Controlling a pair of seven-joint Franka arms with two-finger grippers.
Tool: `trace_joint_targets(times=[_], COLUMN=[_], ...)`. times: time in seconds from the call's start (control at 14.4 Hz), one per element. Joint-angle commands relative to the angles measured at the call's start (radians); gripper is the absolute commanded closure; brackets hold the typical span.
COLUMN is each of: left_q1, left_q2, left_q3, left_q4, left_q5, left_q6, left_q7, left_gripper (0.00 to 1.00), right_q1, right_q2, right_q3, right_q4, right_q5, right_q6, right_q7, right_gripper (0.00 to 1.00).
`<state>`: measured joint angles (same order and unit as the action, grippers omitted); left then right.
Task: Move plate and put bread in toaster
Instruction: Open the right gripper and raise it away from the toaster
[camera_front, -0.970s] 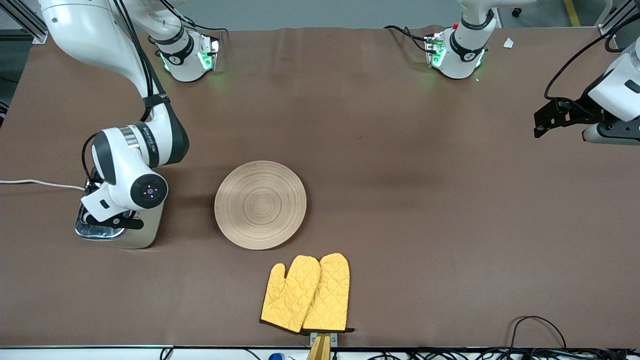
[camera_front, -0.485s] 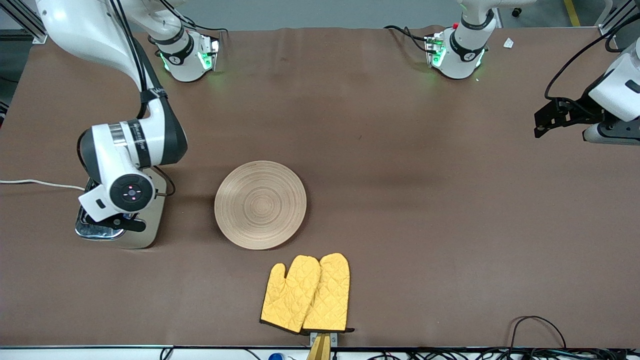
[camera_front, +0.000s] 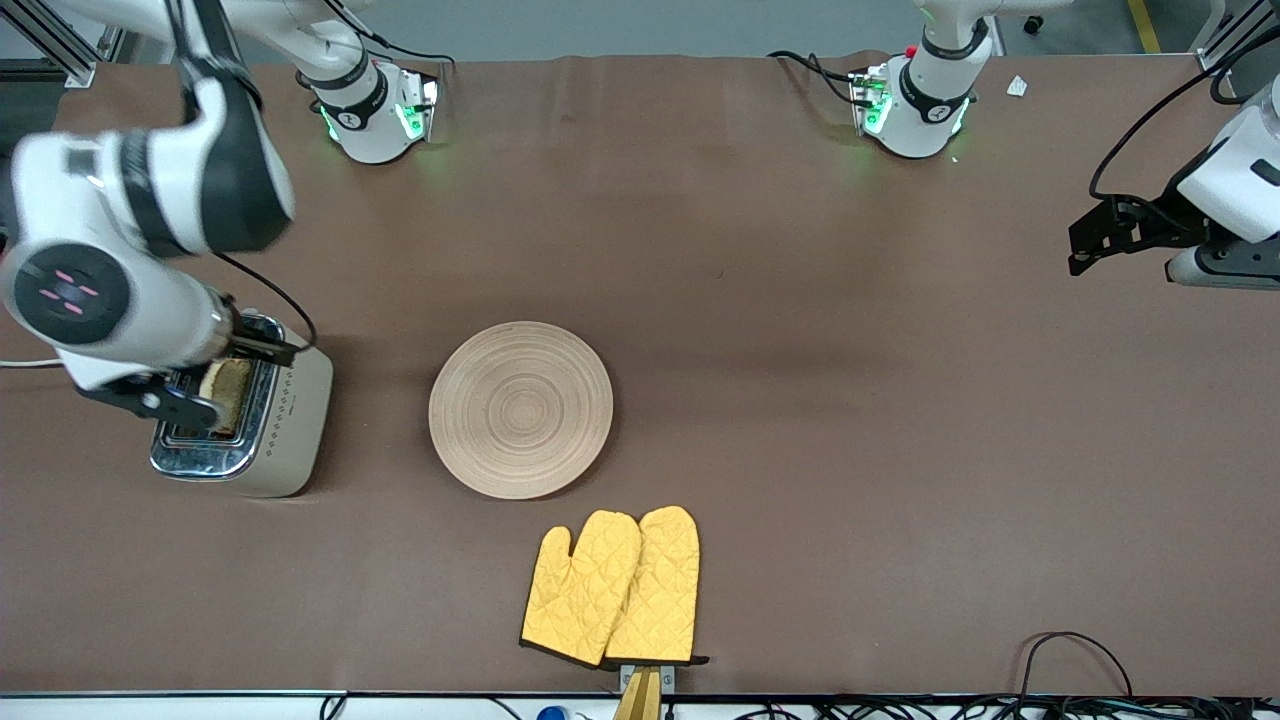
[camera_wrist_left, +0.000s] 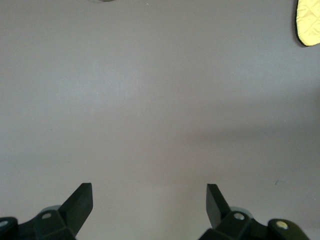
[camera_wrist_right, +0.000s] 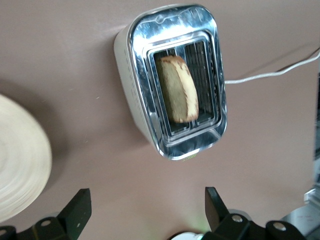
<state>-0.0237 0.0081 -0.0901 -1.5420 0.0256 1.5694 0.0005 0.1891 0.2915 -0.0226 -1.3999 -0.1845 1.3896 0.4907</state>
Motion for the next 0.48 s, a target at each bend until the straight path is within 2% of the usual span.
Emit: trace_joint_targets(times=[0.0,0.21,0.42], left_q1=[0.004,0.004,0.004], left_q2=[-0.013,-0.013,-0.011], left_q3=[0.000,0.000,0.000], left_q4=[0.002,0.002,0.003], left_q5=[-0.012,-0.012,-0.003], left_q6=[-0.011,-0.011,-0.011], left_q7=[-0.002,-0.001,-0.001], left_gripper=[0.00,0.00,0.00], right_q1=[-0.069,-0.170,-0.209], right_q2=[-0.147,-0.280,-0.388], right_q3=[0.010,0.009,0.006], right_q4=[-0.048,-0.112,-0.180], right_q5=[0.107,0.196,0.198], right_q6=[-0.035,-0.038,-0.035], right_q7=[-0.055,-0.200,-0.334], right_gripper=[0.00,0.00,0.00])
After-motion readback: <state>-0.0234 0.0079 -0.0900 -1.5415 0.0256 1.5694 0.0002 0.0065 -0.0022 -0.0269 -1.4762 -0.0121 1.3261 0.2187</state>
